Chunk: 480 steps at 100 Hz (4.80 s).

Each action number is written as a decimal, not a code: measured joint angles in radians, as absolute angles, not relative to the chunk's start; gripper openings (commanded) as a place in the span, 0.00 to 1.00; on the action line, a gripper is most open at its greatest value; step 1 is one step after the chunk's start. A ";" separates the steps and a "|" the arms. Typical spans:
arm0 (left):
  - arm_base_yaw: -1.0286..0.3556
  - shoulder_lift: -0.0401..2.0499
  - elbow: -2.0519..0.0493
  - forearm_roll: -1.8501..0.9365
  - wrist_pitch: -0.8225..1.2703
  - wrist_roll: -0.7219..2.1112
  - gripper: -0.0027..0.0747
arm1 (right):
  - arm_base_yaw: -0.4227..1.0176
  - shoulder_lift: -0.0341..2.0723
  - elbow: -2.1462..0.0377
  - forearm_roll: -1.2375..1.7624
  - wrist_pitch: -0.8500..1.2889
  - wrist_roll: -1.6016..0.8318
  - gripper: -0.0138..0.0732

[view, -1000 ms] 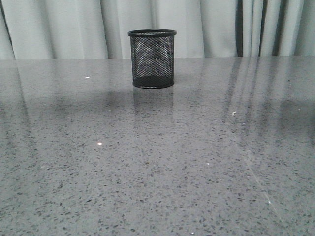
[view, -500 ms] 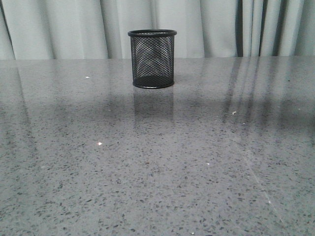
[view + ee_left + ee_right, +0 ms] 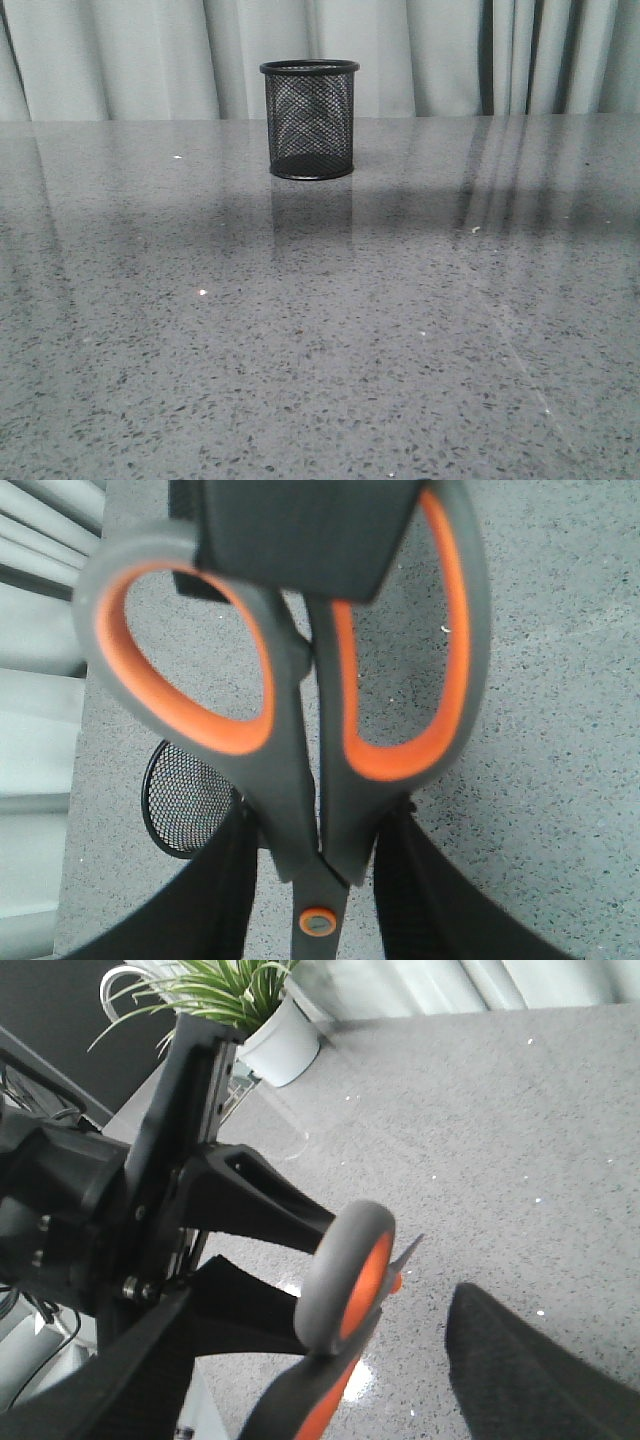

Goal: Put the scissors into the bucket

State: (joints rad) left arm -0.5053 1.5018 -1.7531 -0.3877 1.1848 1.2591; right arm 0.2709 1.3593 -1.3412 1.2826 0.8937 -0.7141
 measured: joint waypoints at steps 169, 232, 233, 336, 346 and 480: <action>-0.128 1.206 -1.754 -0.378 1.138 0.937 0.72 | 0.272 1.660 -1.892 0.393 1.054 -0.356 0.09; -0.126 1.206 -1.754 -0.380 1.151 0.935 0.72 | 0.273 1.806 -1.971 0.407 1.088 -0.345 0.09; -0.126 1.206 -1.754 -0.380 1.151 0.935 0.72 | 0.273 1.808 -1.971 0.407 1.088 -0.345 0.10; -0.126 1.193 -1.754 -0.380 1.151 0.818 0.31 | 0.235 1.674 -2.215 0.431 1.247 -0.295 0.09; -0.126 1.177 -1.754 -0.380 1.171 0.777 0.00 | 0.235 1.627 -2.207 0.415 1.252 -0.295 0.09; -0.040 -0.003 -0.221 -0.583 0.270 0.624 0.01 | 0.235 0.112 -0.224 0.344 0.169 -0.295 0.08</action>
State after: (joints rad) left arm -0.0396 -0.0032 -0.2210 -0.5828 0.2699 0.6238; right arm 0.2349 0.1118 -0.2235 0.3444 0.1692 -0.2948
